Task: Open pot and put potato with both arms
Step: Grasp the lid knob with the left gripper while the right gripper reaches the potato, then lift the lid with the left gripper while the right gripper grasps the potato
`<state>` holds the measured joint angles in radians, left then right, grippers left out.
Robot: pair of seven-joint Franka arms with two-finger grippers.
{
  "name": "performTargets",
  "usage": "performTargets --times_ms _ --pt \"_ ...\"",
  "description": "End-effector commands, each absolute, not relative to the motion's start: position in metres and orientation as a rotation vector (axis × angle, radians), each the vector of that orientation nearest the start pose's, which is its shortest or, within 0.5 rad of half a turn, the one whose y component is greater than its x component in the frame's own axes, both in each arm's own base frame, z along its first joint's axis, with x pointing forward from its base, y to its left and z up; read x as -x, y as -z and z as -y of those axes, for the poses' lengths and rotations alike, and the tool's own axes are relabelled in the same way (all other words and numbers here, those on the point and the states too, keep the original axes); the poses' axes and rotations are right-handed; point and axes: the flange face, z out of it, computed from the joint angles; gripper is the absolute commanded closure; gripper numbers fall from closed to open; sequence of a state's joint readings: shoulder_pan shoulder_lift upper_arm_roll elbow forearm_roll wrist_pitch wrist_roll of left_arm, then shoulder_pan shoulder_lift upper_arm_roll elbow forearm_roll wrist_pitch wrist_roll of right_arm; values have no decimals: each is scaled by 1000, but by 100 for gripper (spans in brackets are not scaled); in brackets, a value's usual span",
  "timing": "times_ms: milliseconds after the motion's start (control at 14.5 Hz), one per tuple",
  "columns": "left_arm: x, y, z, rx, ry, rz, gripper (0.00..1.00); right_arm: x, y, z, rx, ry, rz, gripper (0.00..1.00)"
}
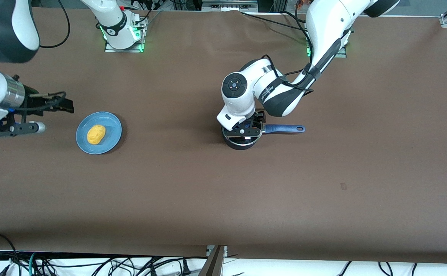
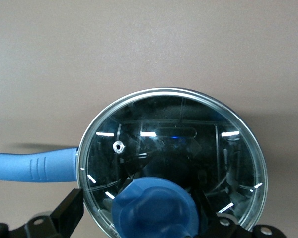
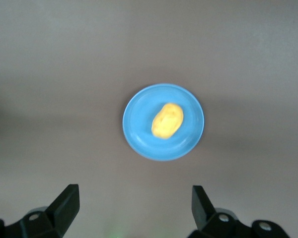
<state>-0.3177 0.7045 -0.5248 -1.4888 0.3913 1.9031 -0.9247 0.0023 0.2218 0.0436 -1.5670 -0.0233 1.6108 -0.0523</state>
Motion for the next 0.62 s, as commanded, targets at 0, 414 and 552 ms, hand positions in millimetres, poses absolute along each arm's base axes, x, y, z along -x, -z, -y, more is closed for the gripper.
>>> performTargets --times_ms 0,414,552 --pt "-525 -293 449 2987 -184 -30 8 -618 -448 -2 3140 -275 94 0" --pt "-520 -287 453 2984 -202 -39 12 -633 -351 28 3121 -375 10 0" --pt "-519 -284 453 2980 -210 -36 16 -630 -323 30 3123 -378 -117 0"
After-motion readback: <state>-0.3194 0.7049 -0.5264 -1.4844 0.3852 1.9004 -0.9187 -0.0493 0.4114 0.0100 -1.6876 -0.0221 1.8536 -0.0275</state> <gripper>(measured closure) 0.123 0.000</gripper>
